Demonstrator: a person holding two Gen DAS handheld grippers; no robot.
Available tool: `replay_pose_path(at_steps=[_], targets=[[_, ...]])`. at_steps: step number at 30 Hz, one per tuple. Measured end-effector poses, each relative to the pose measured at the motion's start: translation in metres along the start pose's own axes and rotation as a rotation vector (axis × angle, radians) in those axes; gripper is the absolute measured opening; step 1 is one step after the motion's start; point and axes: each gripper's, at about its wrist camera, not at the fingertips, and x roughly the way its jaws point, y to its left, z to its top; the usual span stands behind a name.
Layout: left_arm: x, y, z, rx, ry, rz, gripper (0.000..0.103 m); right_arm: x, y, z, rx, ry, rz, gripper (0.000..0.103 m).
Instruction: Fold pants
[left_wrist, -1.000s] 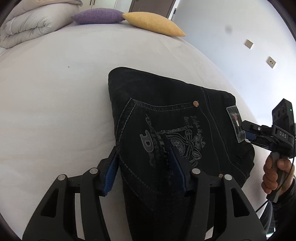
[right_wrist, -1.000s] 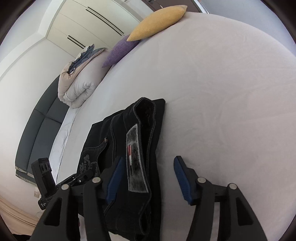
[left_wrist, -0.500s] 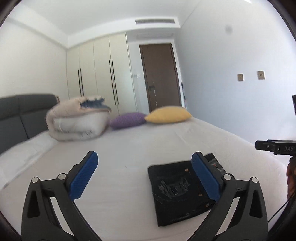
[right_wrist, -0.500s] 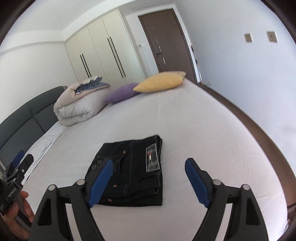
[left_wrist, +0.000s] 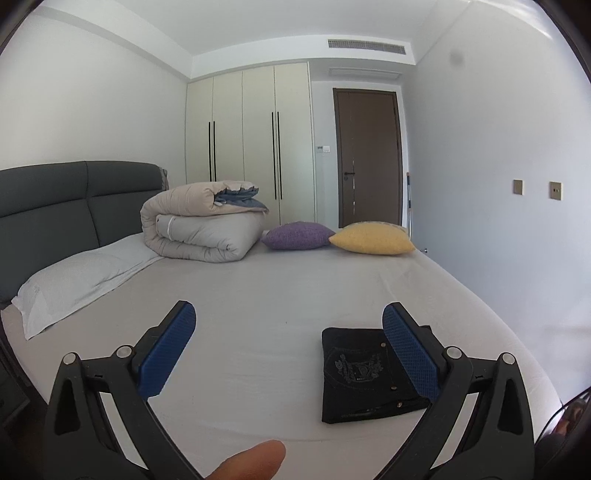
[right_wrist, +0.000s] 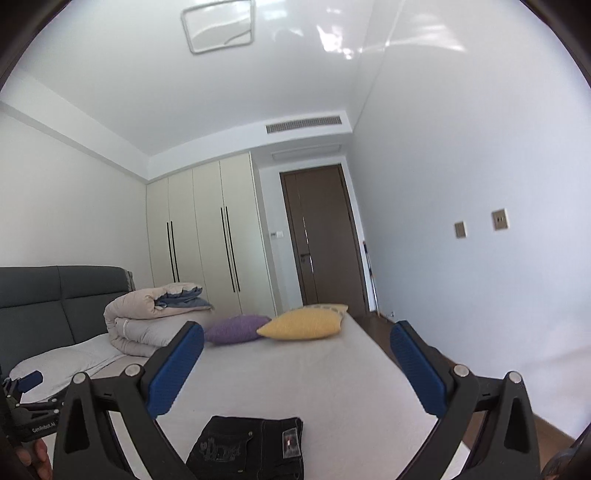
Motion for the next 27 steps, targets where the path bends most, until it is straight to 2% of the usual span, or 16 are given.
replay_pose_path(at_steps=[2,5,8,10,14,16,20,27], targets=[[0.009,-0.001,-0.009,0.001,0.078,0.002,0.103,-0.004,0.007,-0.001,-0.038,0.022,0.005,0.103],[0.031,-0.007,-0.036,-0.022,0.205,-0.034,0.103,0.007,0.017,-0.022,-0.084,0.131,0.001,0.103],[0.053,-0.015,-0.066,-0.056,0.338,-0.070,0.103,0.035,0.016,-0.067,-0.053,0.338,-0.020,0.103],[0.060,-0.021,-0.084,-0.053,0.384,-0.071,0.103,0.052,0.013,-0.097,0.005,0.471,-0.034,0.103],[0.077,-0.029,-0.109,-0.035,0.454,-0.070,0.103,0.068,0.014,-0.140,0.057,0.657,-0.064,0.103],[0.087,-0.030,-0.119,-0.032,0.477,-0.062,0.103,0.070,0.019,-0.152,0.050,0.694,-0.067,0.103],[0.108,-0.027,-0.131,-0.032,0.502,-0.045,0.103,0.069,0.031,-0.162,0.003,0.712,-0.070,0.103],[0.111,-0.022,-0.139,-0.036,0.530,-0.044,0.103,0.066,0.041,-0.165,-0.017,0.733,-0.059,0.103]])
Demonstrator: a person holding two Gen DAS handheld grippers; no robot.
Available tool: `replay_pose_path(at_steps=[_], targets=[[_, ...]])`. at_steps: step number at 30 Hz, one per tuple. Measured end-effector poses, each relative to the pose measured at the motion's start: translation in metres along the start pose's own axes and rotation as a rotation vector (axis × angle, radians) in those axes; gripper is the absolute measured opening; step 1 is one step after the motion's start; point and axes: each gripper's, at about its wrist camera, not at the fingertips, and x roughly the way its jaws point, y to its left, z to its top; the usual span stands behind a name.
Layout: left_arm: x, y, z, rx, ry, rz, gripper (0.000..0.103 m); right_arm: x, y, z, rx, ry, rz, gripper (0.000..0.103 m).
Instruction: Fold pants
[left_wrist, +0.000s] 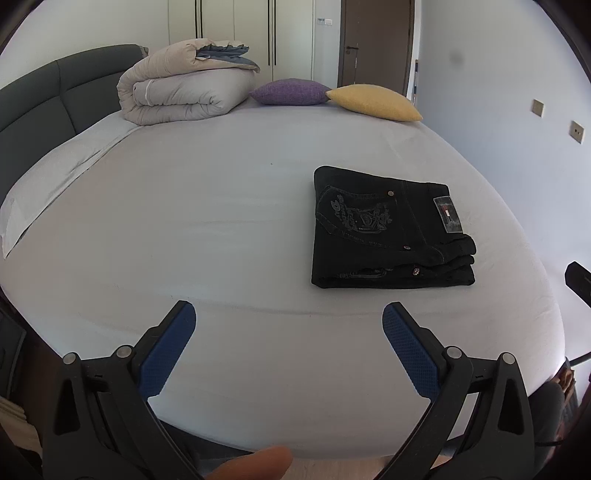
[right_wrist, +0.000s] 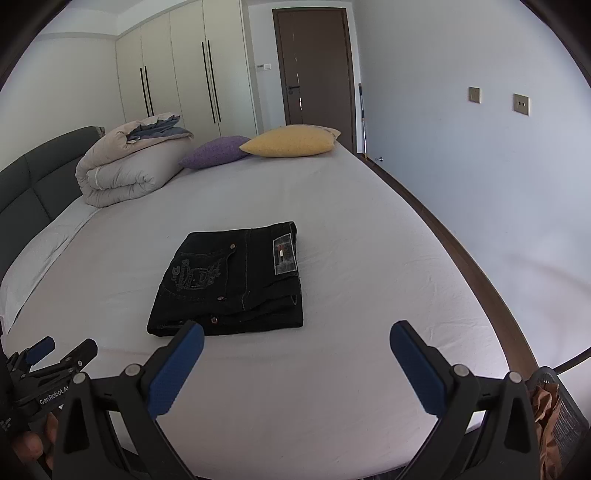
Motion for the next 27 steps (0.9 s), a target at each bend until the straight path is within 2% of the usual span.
replay_pose_path(at_steps=[27], targets=[[0.0048,0.0029,-0.0071,-0.002,0.019,-0.003,0.103,-0.0008,0.0082,-0.0083,-0.031,0.028,0.016,0.103]])
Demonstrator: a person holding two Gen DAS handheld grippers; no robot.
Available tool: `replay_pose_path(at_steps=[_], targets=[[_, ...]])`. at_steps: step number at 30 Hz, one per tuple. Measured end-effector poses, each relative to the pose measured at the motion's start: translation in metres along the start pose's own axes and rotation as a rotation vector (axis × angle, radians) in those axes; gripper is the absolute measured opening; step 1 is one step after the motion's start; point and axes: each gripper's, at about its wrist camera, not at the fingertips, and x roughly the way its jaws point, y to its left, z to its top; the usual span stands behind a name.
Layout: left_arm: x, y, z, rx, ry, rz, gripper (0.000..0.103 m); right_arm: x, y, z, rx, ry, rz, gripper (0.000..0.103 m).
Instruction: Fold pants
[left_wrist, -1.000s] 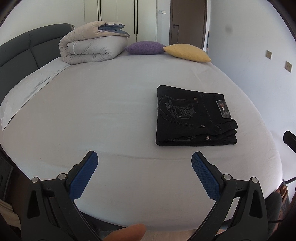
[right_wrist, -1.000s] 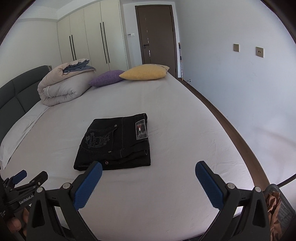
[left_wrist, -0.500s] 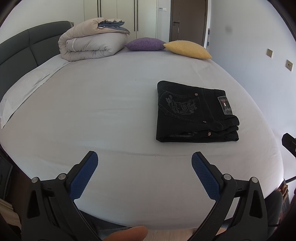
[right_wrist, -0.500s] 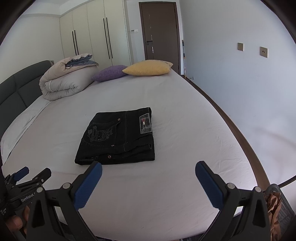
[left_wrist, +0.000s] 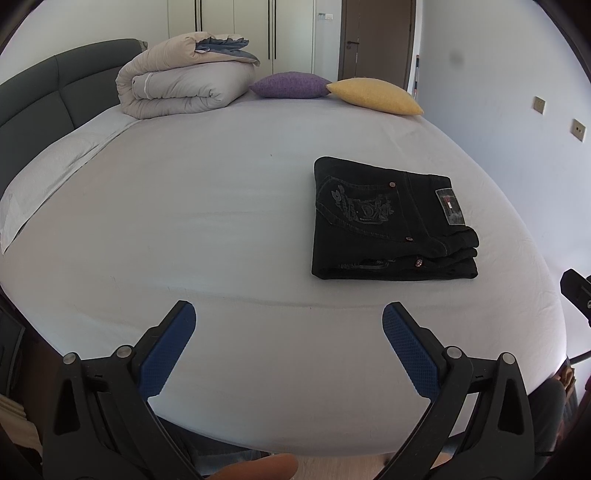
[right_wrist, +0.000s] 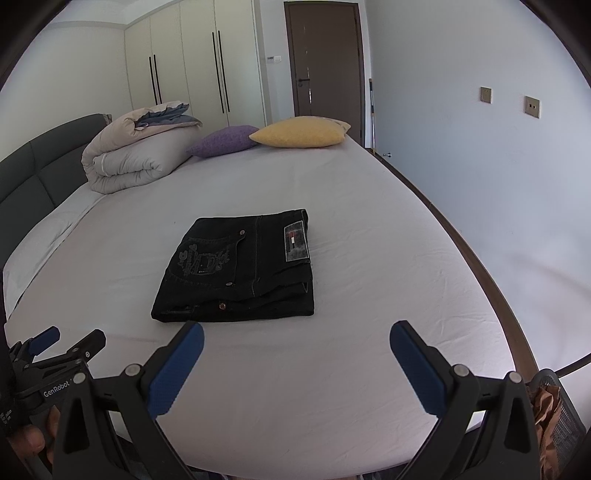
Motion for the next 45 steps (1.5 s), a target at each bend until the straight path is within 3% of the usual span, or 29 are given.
replay_pose_path(at_steps=[45], targets=[[0.006,0.008,-0.010,0.010,0.023,-0.009,0.103,0.004,0.007,-0.009,-0.009,0.025,0.012,0.103]])
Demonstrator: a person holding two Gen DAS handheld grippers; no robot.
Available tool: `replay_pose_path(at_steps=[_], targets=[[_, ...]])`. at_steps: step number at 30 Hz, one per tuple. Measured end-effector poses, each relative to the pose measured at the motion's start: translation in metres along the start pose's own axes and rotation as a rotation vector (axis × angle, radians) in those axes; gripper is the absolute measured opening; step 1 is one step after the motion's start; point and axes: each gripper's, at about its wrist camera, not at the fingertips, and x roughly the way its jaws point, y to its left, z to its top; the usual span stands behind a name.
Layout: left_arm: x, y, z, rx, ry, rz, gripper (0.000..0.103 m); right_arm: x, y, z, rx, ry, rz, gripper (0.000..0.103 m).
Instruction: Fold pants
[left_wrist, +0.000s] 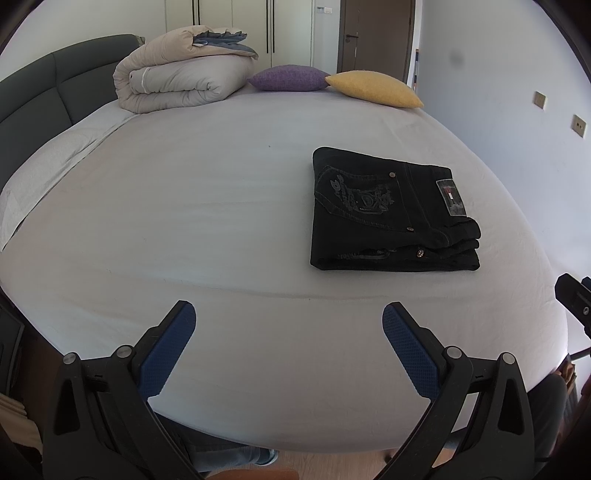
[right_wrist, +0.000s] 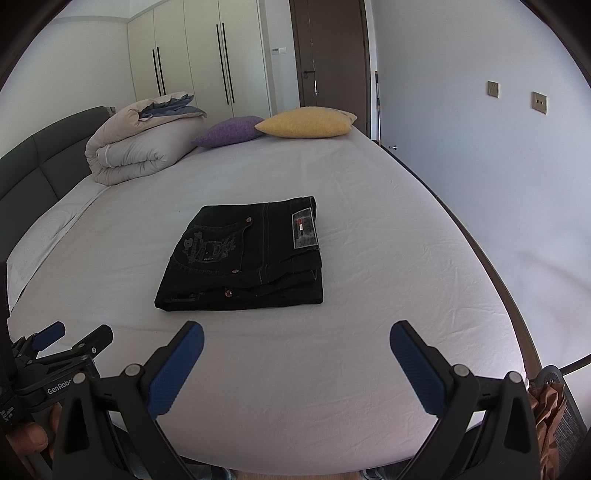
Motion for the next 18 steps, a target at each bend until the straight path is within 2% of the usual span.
replay_pose_path(at_steps=[18], targets=[[-0.0001,0.0051,0.0036,0.018,0.006,-0.013,0.103,-0.0011,0.0019,-0.0025,0.001,0.003,0.000,0.103]])
